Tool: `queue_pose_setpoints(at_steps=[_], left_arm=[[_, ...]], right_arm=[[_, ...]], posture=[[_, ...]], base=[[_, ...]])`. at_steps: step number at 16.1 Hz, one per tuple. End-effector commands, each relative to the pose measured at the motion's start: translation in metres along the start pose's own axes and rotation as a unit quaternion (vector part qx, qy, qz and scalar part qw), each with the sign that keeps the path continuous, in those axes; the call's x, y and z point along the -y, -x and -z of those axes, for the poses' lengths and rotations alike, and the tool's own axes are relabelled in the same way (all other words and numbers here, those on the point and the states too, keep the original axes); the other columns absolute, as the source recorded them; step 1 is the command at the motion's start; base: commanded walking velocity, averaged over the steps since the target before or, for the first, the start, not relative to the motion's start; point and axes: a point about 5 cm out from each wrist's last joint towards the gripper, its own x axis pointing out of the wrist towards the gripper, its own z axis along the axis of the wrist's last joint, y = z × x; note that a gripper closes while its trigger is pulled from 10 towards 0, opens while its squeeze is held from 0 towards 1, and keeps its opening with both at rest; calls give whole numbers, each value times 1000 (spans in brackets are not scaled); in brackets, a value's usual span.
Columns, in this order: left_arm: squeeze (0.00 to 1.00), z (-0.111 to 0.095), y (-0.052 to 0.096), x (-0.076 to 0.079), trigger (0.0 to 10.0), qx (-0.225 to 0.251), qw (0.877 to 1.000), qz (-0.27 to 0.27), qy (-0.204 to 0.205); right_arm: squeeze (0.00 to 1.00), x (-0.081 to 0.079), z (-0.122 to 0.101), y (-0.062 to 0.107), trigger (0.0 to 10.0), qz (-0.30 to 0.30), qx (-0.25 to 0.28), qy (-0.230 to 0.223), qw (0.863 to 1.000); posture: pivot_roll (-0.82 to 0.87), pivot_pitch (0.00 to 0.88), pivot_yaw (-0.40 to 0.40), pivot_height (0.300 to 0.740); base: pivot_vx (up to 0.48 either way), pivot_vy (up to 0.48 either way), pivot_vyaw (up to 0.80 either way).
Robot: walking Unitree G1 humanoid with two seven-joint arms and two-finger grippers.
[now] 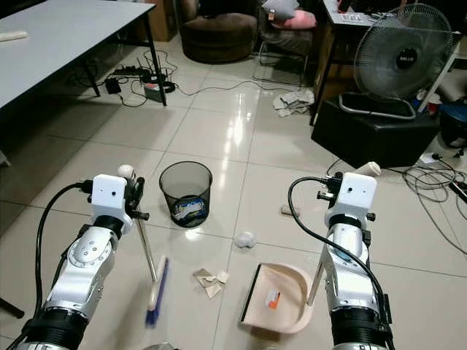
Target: Sweep floor
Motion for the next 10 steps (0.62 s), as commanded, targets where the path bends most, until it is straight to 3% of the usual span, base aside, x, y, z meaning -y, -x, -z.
queue_pose_setpoints(at_steps=[1,10], left_arm=[[0,-9,-3,0,10000,21,1000,0,-8],[0,-10,-5,4,10000,26,1000,1,-4]], right_arm=[[0,-2,-10,-3,10000,-6,29,-2,1000],[0,-11,-9,0,10000,-14,41,18,999]], posture=[[-18,0,24,740],[-41,3,29,740]], base=[[0,0,0],[0,0,0]])
